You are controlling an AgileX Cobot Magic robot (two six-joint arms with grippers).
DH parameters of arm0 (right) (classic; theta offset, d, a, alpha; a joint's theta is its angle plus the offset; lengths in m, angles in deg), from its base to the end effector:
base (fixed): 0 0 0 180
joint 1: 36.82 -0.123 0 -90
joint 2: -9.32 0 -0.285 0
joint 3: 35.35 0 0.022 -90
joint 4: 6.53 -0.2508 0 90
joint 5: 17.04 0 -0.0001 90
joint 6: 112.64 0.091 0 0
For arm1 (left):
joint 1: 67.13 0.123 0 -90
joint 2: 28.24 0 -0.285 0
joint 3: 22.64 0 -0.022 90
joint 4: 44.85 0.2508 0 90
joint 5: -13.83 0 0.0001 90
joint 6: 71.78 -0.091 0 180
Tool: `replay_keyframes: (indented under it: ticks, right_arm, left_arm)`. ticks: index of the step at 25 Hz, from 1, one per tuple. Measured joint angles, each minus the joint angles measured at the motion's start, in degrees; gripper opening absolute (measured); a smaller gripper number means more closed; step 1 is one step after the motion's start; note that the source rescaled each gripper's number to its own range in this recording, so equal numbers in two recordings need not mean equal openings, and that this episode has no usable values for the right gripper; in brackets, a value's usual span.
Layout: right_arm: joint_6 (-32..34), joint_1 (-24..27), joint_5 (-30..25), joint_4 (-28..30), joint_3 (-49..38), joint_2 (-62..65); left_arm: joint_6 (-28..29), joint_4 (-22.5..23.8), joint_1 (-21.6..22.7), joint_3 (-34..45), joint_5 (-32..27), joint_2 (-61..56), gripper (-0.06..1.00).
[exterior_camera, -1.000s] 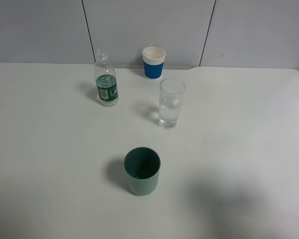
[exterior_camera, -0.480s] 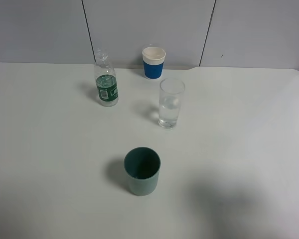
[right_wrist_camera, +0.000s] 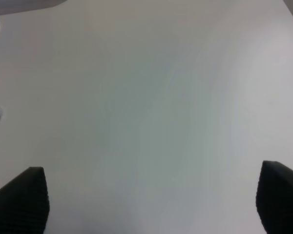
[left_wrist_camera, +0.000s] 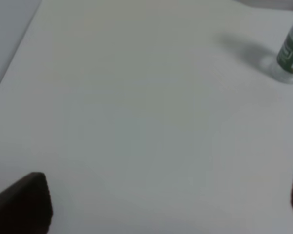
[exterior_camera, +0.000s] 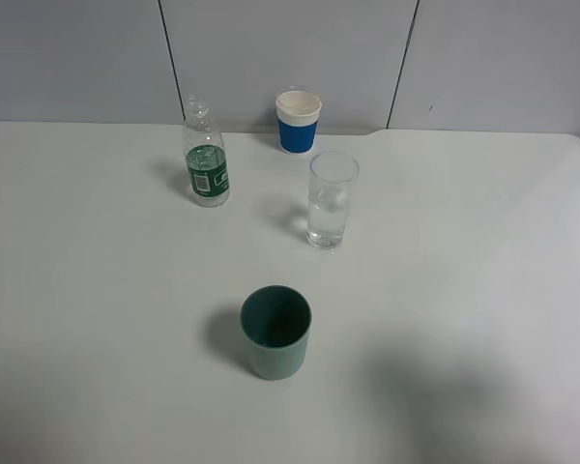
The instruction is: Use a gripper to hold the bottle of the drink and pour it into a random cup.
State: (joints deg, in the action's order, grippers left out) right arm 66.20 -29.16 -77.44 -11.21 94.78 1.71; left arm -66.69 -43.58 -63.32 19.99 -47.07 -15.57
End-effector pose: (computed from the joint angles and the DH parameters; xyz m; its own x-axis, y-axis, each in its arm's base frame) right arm -0.0017 0.0067 0.2717 -0.4607 0.0823 -0.8838 0.0801 0.9955 0.0509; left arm -0.0029 0.0016 0.3061 -0.4326 -0.1069 -0.8952 -0.1179 0.9911 -0.0614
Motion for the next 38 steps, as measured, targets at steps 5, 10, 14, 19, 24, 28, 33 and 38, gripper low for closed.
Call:
replay_keyframes:
  ticks: [5, 10, 14, 19, 24, 28, 33, 38]
  right_arm:
    - [0.0, 0.0, 0.0, 0.0, 0.0, 0.0]
    - [0.0, 0.0, 0.0, 0.0, 0.0, 0.0]
    - [0.0, 0.0, 0.0, 0.0, 0.0, 0.0]
    - [0.0, 0.0, 0.0, 0.0, 0.0, 0.0]
    - [0.0, 0.0, 0.0, 0.0, 0.0, 0.0]
    - [0.0, 0.0, 0.0, 0.0, 0.0, 0.0]
    - [0.0, 0.0, 0.0, 0.0, 0.0, 0.0]
    - [0.0, 0.0, 0.0, 0.0, 0.0, 0.0]
  left_arm:
    - [0.0, 0.05, 0.0, 1.15, -0.16, -3.34, 1.0]
    - [-0.04, 0.05, 0.0, 3.79, -0.66, -5.11, 1.0]
    - [-0.06, 1.05, 0.0, 4.1, -1.19, -5.15, 1.0]
    - [-0.06, 1.95, 0.0, 5.32, -0.6, -5.22, 1.0]
    - [-0.11, 2.04, 0.0, 5.49, 0.0, -5.22, 1.0]
    - [-0.11, 2.09, 0.0, 5.49, 0.05, -5.22, 1.0]
    - [-0.11, 2.09, 0.0, 5.49, 0.05, -5.22, 1.0]
    - [-0.18, 2.09, 0.0, 5.49, 0.05, -5.22, 1.0]
